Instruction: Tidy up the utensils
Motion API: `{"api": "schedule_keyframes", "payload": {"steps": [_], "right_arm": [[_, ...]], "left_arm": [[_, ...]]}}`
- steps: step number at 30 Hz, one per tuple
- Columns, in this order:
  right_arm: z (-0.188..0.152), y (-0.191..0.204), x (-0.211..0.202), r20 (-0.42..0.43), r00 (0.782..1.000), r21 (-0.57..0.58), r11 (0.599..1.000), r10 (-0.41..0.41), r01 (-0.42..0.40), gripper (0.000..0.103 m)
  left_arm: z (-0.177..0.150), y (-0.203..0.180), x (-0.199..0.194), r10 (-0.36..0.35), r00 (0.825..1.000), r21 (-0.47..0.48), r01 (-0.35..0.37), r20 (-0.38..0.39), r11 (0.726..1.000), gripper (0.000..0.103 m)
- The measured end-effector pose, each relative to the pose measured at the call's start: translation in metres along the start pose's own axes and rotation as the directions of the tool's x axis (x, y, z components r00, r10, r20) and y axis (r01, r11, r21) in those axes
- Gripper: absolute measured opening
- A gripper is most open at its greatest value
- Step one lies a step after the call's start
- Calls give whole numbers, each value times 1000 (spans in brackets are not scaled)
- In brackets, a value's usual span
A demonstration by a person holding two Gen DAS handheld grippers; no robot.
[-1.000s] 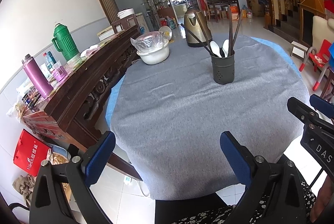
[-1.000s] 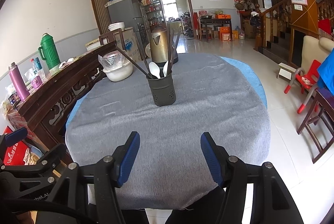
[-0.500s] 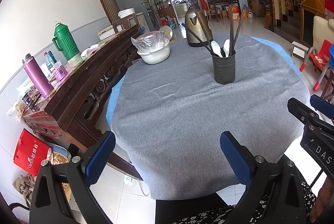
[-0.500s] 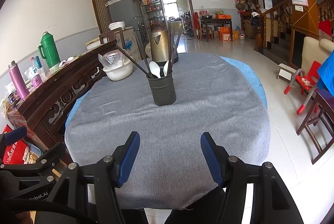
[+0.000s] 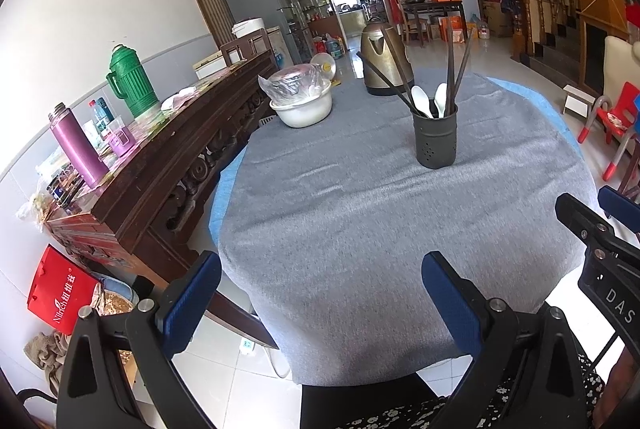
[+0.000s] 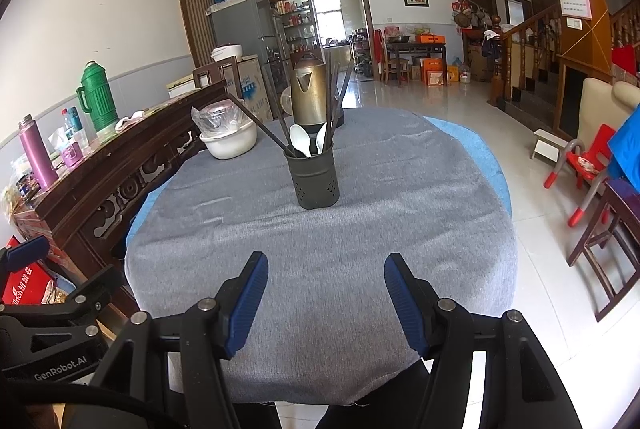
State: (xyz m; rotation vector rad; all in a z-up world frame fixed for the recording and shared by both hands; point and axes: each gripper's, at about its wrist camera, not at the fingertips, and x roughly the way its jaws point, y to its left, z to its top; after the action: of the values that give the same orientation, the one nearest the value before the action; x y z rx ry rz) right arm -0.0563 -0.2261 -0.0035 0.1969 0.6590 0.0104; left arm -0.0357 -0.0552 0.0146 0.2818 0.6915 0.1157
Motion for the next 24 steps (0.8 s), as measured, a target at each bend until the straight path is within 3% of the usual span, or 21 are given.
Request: {"api": "schedule_keyframes", "payload": {"steps": [24], "right_arm": [[-3,6,-4,27,1000,-38,999,-8,9,64]], "left_arm": [[1,12,3,12,1000,-49,-13,-6,999,100]]}}
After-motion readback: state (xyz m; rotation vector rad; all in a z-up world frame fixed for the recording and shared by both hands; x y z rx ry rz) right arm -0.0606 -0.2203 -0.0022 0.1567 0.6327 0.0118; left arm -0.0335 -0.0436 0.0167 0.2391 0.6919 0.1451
